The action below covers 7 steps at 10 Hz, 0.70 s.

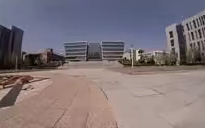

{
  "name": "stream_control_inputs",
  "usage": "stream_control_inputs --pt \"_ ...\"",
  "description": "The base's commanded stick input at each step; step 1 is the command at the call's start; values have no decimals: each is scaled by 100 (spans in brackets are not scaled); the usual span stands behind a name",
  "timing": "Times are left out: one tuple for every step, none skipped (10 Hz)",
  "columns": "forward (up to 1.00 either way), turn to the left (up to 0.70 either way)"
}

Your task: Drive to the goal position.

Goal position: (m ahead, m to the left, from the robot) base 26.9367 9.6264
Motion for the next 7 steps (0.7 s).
stream_control_inputs --pt "70 0" --pt "70 0" --pt "70 0" --pt "70 0" --pt "70 0" --pt "70 0" --pt "70 0"
